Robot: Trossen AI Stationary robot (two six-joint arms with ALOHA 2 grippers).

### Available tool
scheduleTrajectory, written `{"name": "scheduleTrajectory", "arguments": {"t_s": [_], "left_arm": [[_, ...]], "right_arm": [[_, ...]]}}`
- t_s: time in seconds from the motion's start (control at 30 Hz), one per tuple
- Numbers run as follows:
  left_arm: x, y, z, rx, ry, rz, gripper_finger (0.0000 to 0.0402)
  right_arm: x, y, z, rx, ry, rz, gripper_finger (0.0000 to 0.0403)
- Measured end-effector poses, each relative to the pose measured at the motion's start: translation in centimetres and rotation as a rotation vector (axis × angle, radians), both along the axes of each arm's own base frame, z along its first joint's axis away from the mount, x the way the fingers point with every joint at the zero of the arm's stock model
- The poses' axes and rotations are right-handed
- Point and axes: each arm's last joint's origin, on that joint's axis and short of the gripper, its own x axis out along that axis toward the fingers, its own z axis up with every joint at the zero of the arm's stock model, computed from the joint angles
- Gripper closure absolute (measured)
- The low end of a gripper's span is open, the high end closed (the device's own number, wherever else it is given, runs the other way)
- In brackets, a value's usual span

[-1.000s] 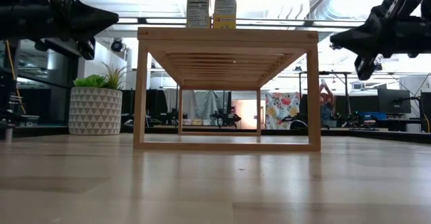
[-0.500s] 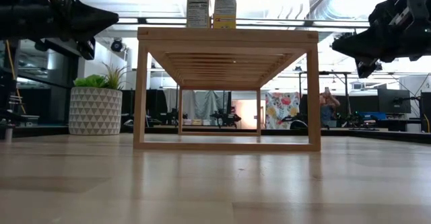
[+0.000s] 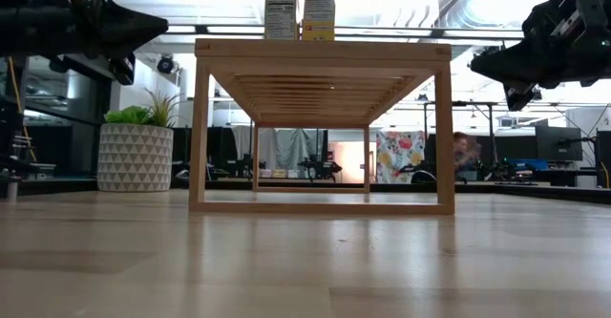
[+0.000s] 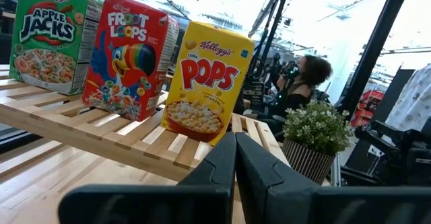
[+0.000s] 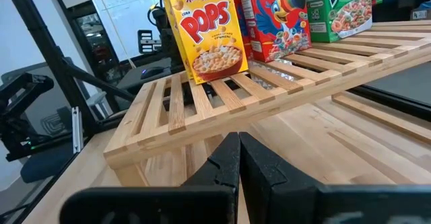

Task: Stack cereal on shelf
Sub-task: Return to Home Position

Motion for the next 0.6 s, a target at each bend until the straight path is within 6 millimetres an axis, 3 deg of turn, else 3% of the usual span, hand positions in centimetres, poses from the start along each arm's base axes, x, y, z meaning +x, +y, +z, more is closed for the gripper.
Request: {"name": "scheduleTrajectory", "arguments": {"t_s": [0.37, 0.6], "left_arm": [[0.0, 0.0, 0.0, 0.000, -0.001, 0.000, 0.0401], [-1.8, 0.6, 0.4, 0.003, -0.073, 0.027, 0.0401]], "right_arm": [[0.0, 0.0, 0.0, 0.000, 0.000, 0.000, 0.0403], [0.0, 0.0, 0.0, 0.000, 0.001, 0.001, 0.0403]]}}
